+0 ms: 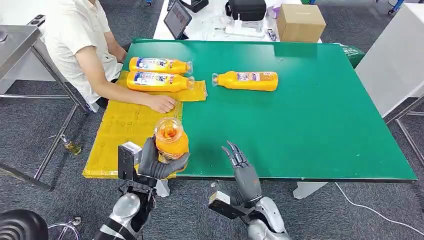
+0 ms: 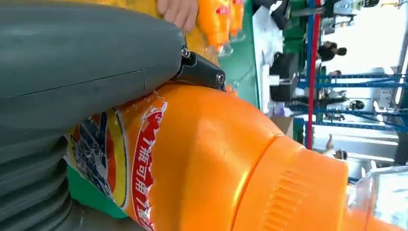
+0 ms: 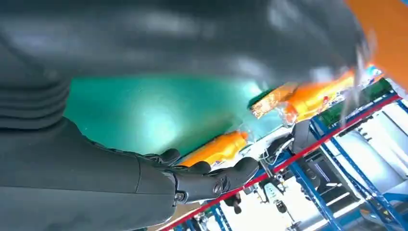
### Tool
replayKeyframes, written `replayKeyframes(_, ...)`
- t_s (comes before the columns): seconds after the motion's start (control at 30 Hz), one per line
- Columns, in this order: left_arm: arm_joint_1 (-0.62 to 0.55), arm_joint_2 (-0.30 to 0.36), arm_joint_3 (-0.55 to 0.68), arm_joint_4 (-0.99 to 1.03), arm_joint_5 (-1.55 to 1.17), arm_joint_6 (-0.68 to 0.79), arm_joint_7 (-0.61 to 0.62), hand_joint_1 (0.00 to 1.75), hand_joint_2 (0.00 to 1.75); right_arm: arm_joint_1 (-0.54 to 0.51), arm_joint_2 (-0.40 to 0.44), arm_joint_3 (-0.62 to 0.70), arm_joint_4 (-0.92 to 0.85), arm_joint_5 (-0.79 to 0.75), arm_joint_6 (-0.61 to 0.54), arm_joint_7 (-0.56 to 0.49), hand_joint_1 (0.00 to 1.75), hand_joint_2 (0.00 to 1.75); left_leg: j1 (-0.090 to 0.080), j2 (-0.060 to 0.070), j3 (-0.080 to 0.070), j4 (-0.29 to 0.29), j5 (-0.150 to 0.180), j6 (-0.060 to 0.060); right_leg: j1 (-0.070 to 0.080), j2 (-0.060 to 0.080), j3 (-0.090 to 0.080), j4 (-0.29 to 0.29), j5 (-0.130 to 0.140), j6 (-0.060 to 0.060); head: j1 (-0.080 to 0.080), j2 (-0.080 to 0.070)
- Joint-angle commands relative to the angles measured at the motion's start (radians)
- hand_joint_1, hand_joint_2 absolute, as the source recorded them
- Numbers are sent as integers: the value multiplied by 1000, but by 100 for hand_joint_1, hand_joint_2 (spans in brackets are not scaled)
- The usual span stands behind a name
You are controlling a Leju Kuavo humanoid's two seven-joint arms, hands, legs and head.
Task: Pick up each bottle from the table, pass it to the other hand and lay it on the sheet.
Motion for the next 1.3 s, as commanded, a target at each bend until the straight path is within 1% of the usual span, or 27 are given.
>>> replayKeyframes(0.03, -125, 119, 8, 35, -388, 84, 125, 175, 175, 99, 75, -380, -229, 177, -39, -48, 0, 0, 1, -1, 7, 0, -3, 1, 2, -4, 7, 0, -4, -5, 0, 0)
replayKeyframes(0.07, -144, 132, 19, 46, -433, 55, 160, 175, 175, 103, 83, -403, -260, 160, -39, -64, 0, 0, 0, -2, 1, 1, 0, 0, 0, -3, 1, 2, -2, -3, 0, 0)
replayKeyframes(0.1, -173, 141, 33, 69, -496, 16, 189, 175, 175, 104, 83, -409, -281, 137, -39, -68, 0, 0, 0, -2, 3, 1, -1, 0, 1, -3, 3, 2, -3, -4, 0, 0)
replayKeyframes(0.2, -270, 146, 54, 166, -585, -76, 235, 175, 175, 92, 42, -334, -264, 75, -39, -32, 0, 0, 0, -2, 0, 0, 0, 0, 1, -2, 1, 1, -1, -2, 0, 0)
replayKeyframes(0.27, -352, 159, 32, 248, -582, -198, 270, 175, 175, 78, 37, -295, -220, 15, -3, -35, 0, 0, 1, -3, 1, 1, 0, 0, 1, -4, 2, 1, -1, -3, 0, 0)
replayKeyframes(0.3, -389, 165, 14, 292, -600, -225, 280, 175, 175, 68, 37, -280, -197, -6, 10, -44, 0, 0, 1, -3, 3, 1, 0, 1, 2, -5, 4, 1, -1, -4, 0, 0)
replayKeyframes(0.37, -475, 160, -20, 410, -612, -312, 311, 175, 175, 47, 44, -252, -149, -45, 37, -67, 0, 0, 1, -2, 1, 0, 1, 0, 2, -3, 2, 0, 0, -3, 0, 0)
replayKeyframes(0.5, -653, 125, -76, 684, -636, -361, 298, 175, 175, -6, 56, -203, -67, -101, 59, -98, 0, 0, 1, -2, 1, 0, 2, 0, 2, -3, 2, 0, 0, -2, 0, 0)
replayKeyframes(0.53, -677, 123, -73, 708, -636, -360, 296, 175, 175, -9, 60, -197, -60, -105, 63, -99, 0, 0, 2, -2, 5, 0, 1, 1, 3, -4, 7, 0, -1, -5, 1, 0)
replayKeyframes(0.57, -689, 121, -77, 726, -642, -357, 298, 175, 175, -13, 61, -193, -51, -106, 66, -98, 0, 0, 2, -2, 2, 1, 2, 0, 2, -3, 3, 1, 0, -3, 0, 0)
replayKeyframes(0.6, -716, 111, -75, 780, -654, -324, 288, 175, 175, -21, 59, -180, -34, -109, 72, -102, 0, 0, 2, -1, 4, 1, 2, 0, 3, -3, 5, 0, 0, -4, 1, 0)
replayKeyframes(0.63, -717, 114, -75, 782, -654, -324, 288, 175, 175, -20, 59, -179, -33, -109, 73, -102, 0, 0, 1, -1, 1, 0, 3, 0, 1, -2, 2, 1, 1, -2, 0, 0)
replayKeyframes(0.67, -725, 114, -75, 804, -657, -324, 277, 175, 175, -25, 61, -175, -20, -116, 73, -105, 0, 0, 1, 0, 4, 0, 2, 0, 2, -2, 5, 0, 0, -3, 0, 0)
replayKeyframes(0.73, -721, 119, -80, 815, -666, -312, 250, 175, 175, -26, 60, -171, -15, -120, 70, -108, 0, 0, 1, 1, 3, 0, 3, -1, 1, 0, 3, 0, 0, -2, 0, 0)
replayKeyframes(0.77, -721, 119, -80, 815, -666, -312, 250, 175, 175, -26, 60, -171, -15, -120, 70, -108, 0, 0, 2, 2, 9, -1, 1, 0, 3, 0, 9, -1, -1, -5, 1, 0)
replayKeyframes(0.83, -713, 122, -58, 836, -644, -319, 217, 175, 175, -32, 60, -167, -2, -133, 74, -116, 0, 0, 1, 1, 3, -1, 3, 0, 1, 0, 3, 0, 0, -2, 0, 0)
replayKeyframes(0.87, -719, 135, -60, 857, -645, -329, 192, 175, 175, -42, 64, -163, 17, -139, 76, -122, 0, 0, 1, 1, 6, -1, 1, 0, 2, 0, 7, 0, -1, -3, 0, 0)
replayKeyframes(0.9, -739, 141, -56, 897, -638, -359, 187, 175, 175, -53, 68, -160, 41, -153, 72, -137, 0, 0, 1, 2, 3, 0, 2, -1, 1, 1, 3, 0, 1, -2, 0, 0)
replayKeyframes(0.93, -752, 144, -57, 920, -640, -365, 190, 175, 175, -62, 71, -158, 58, -159, 67, -143, 0, 0, 1, 3, 6, 0, 1, 0, 2, 2, 6, 0, 0, -3, 0, 0)
replayKeyframes(0.97, -766, 151, -69, 933, -653, -374, 182, 175, 175, -69, 74, -154, 70, -160, 66, -146, 0, 0, 1, 3, 3, 0, 2, 0, 2, 2, 4, 0, 0, -3, 0, 0)
replayKeyframes(1.0, -791, 152, -79, 970, -671, -378, 177, 175, 175, -83, 78, -146, 93, -175, 70, -159, 0, 0, 2, 4, 5, 1, 1, 0, 3, 3, 5, 1, 0, -4, 0, 0)
replayKeyframes(1.03, -799, 156, -83, 977, -675, -386, 174, 175, 175, -87, 80, -142, 98, -175, 71, -163, 0, 0, 2, 5, 5, 0, 1, 0, 3, 3, 6, 1, 0, -4, 0, 0)
replayKeyframes(1.07, -806, 159, -85, 983, -678, -395, 169, 175, 175, -92, 83, -139, 104, -176, 70, -165, 0, 0, 1, 3, 0, 1, 3, -1, 2, 2, 1, 1, 1, -2, 0, 0)
replayKeyframes(1.1, -808, 160, -84, 983, -678, -396, 168, 175, 175, -93, 84, -139, 105, -176, 70, -165, 0, 0, 2, 3, 2, 1, 2, 0, 2, 2, 3, 2, 1, -3, 0, 0)
replayKeyframes(1.17, -808, 160, -84, 983, -678, -396, 168, 175, 175, -93, 84, -139, 105, -176, 70, -165, 0, 0, 2, 2, 1, 0, 3, -1, 2, 1, 1, 1, 1, -2, 0, 0)
replayKeyframes(1.27, -833, 168, -87, 1019, -676, -482, 163, 175, 175, -115, 90, -119, 137, -193, 76, -182, 0, 0, 2, 2, 3, 1, 2, 0, 2, 1, 4, 1, 0, -4, 0, 0)
replayKeyframes(1.3, -839, 174, -86, 1025, -673, -503, 157, 175, 175, -120, 93, -115, 144, -196, 78, -187, 0, 0, 1, 2, 1, 1, 2, 0, 2, 2, 2, 1, 0, -2, 0, 0)
